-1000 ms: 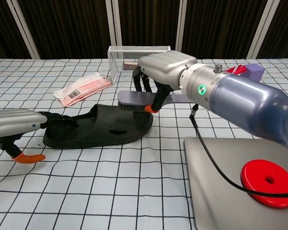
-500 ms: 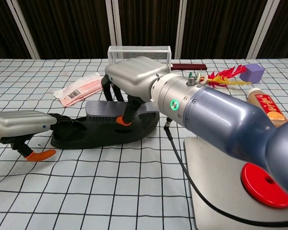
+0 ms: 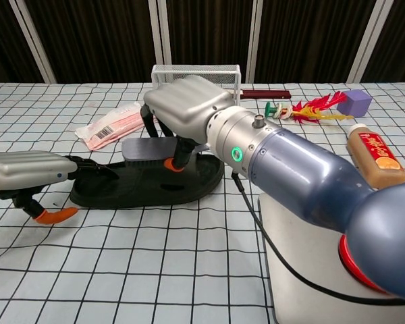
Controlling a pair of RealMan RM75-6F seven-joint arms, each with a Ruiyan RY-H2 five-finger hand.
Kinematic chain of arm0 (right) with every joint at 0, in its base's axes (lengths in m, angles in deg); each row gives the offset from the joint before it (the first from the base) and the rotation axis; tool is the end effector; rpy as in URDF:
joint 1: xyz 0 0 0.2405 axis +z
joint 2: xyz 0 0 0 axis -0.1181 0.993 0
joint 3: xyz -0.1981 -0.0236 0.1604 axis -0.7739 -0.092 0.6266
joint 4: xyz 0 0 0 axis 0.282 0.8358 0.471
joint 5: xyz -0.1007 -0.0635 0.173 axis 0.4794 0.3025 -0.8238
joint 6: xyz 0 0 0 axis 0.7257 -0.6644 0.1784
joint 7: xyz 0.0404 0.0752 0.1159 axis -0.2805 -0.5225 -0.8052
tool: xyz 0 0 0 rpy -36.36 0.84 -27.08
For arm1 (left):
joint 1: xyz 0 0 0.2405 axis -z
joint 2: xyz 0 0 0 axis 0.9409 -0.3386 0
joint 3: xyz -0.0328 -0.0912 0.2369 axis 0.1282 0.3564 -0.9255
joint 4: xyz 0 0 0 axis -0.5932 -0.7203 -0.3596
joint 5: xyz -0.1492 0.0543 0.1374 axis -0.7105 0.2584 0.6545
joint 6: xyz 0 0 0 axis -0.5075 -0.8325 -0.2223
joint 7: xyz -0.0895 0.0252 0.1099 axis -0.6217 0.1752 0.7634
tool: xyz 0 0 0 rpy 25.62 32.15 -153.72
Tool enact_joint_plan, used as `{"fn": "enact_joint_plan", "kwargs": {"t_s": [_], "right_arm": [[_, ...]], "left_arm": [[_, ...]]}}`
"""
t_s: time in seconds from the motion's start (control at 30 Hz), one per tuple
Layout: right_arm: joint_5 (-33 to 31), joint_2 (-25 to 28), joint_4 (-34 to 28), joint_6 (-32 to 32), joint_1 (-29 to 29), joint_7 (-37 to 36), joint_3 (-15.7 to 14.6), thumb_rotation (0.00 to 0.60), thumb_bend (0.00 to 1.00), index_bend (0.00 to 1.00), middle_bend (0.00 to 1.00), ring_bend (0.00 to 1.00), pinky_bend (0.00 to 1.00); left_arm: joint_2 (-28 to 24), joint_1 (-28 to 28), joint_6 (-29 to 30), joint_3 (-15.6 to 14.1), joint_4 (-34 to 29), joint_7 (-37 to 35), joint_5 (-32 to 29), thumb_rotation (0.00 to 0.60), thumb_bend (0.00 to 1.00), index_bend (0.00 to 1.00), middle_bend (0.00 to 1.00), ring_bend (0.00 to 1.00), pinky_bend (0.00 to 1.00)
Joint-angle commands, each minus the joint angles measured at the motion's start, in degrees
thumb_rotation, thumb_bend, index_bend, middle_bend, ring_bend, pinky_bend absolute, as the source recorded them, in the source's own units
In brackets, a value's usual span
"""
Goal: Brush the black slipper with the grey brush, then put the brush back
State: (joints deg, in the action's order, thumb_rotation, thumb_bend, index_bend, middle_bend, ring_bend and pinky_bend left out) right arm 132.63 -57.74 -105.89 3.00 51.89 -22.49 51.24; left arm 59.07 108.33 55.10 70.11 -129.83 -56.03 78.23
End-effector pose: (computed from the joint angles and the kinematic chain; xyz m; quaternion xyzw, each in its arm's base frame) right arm 0.0055 -0.3187 -0.0883 0.7854 -0.2033 0.4101 0.4168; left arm -0.2316 0.3021 -0.0118 -0.8447 -0.3456 -0.2600 0.3154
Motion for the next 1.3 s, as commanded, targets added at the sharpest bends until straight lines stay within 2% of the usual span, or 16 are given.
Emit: {"fn": "enact_joint_plan", "kwargs": {"t_s": [0.03,0.27,0.67,0.97,1.07,1.3], "right_arm": [[0.72,-0.82,1.97,-0.01,-0.63,-1.30,-0.80,0.600,0.77,0.81,0.76,0.59,0.67],[1.36,-1.54,4.78,0.38,-1.71,-3.66,-1.19,0.600,0.77,0.81,0.76,0.59,0.67],[0.11,-2.39,7.55,1.46,-2.49,-4.27,-0.16,0.600,0.77,0.81,0.76,0.59,0.67],[-1.42,-4.61,12.87,-0.19,-3.50,-0.37,0.27,0.600,0.77,0.81,0.76,0.59,0.67],[-0.60,-5.00,14.51,-1.24,-3.58,1.74,-0.21,0.600,0.77,0.81,0.76,0.59,0.67],[-1.53,-5.72,12.60,-0.53,-4.01,2.78,0.31,0.600,0.77,0.81,0.76,0.59,0.64]], "left_arm": [[0.23,0.00,-0.30,0.30,0.12,2.30,-1.28,0.536,0.69,0.03,0.05,0.00,0.00],[0.76,0.14,-1.44,0.30,-0.14,5.52,-3.58,0.538,0.69,0.01,0.05,0.00,0.00],[1.54,0.78,-2.52,0.17,-0.10,8.69,-5.70,0.522,0.69,0.00,0.05,0.00,0.00],[1.97,0.92,-2.85,-0.06,0.56,9.66,-7.31,0.519,0.69,0.00,0.05,0.00,0.00],[2.15,0.97,-2.92,-0.11,0.67,9.88,-7.76,0.488,0.69,0.00,0.03,0.00,0.00],[2.88,1.14,-2.66,0.02,2.14,10.21,-8.32,0.470,0.69,0.00,0.02,0.00,0.00]]}}
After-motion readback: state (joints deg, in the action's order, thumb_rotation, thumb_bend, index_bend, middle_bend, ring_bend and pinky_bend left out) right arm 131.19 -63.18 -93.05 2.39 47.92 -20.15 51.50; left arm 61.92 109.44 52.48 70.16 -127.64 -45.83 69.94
